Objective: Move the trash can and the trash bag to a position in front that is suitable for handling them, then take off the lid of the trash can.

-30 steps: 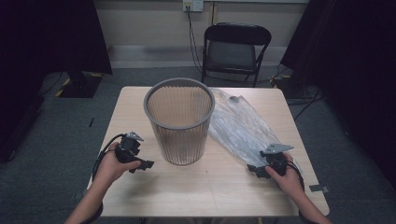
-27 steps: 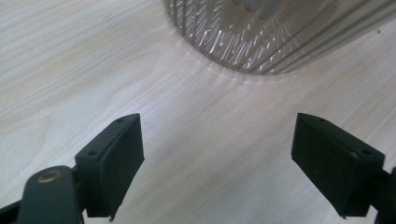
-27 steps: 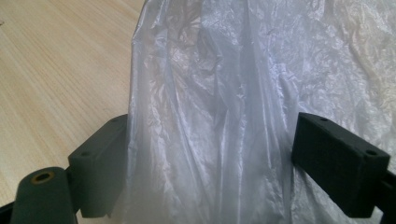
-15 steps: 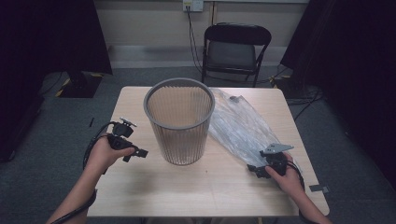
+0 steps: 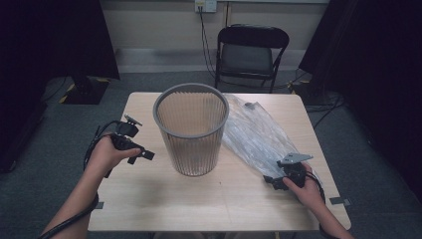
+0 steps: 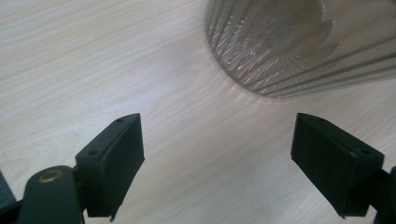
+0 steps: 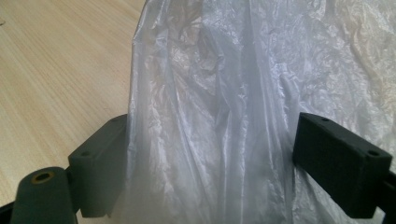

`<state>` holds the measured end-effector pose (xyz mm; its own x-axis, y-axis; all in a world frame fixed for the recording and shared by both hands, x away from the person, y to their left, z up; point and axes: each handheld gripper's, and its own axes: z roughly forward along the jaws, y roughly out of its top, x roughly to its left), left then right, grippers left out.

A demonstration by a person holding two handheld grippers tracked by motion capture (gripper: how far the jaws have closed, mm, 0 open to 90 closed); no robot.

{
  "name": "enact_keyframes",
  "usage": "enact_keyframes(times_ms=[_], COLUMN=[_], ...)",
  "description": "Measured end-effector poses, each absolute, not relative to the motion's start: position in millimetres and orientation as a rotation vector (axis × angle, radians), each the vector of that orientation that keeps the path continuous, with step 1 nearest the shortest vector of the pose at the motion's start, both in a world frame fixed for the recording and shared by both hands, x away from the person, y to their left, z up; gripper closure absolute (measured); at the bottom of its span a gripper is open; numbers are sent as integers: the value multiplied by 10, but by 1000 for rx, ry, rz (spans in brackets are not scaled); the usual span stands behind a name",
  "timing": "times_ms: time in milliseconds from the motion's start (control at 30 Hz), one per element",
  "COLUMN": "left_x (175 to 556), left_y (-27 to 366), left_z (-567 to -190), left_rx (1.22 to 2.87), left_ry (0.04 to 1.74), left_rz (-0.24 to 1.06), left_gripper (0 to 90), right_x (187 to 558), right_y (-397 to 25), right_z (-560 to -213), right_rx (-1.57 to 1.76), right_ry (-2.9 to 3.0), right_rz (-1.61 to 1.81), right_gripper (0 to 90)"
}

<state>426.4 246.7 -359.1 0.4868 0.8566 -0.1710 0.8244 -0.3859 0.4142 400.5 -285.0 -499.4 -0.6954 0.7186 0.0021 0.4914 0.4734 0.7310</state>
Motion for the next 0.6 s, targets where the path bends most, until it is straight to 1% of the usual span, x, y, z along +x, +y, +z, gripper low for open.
enact_keyframes(times_ms=[100, 233, 433, 600], left_x=[4287, 4287, 4292, 4308], left_y=[2478, 2483, 2498, 2532], left_z=[-3512, -3391, -3210, -3058], left_rx=[2279, 2253, 2254, 2262], left_ry=[1413, 1432, 1443, 1421], left_rz=[109, 96, 75, 113], left_gripper=[167, 167, 167, 167], right_x=[4005, 4005, 4001, 4001], right_y=[-2850, -2850, -2848, -2848], right_z=[-4994, -4995, -4995, -4995], right_rx=[1028, 1026, 1028, 1028], right_ry=[2418, 2417, 2415, 2415], right_rz=[1053, 1053, 1051, 1051], right_gripper=[135, 134, 134, 134])
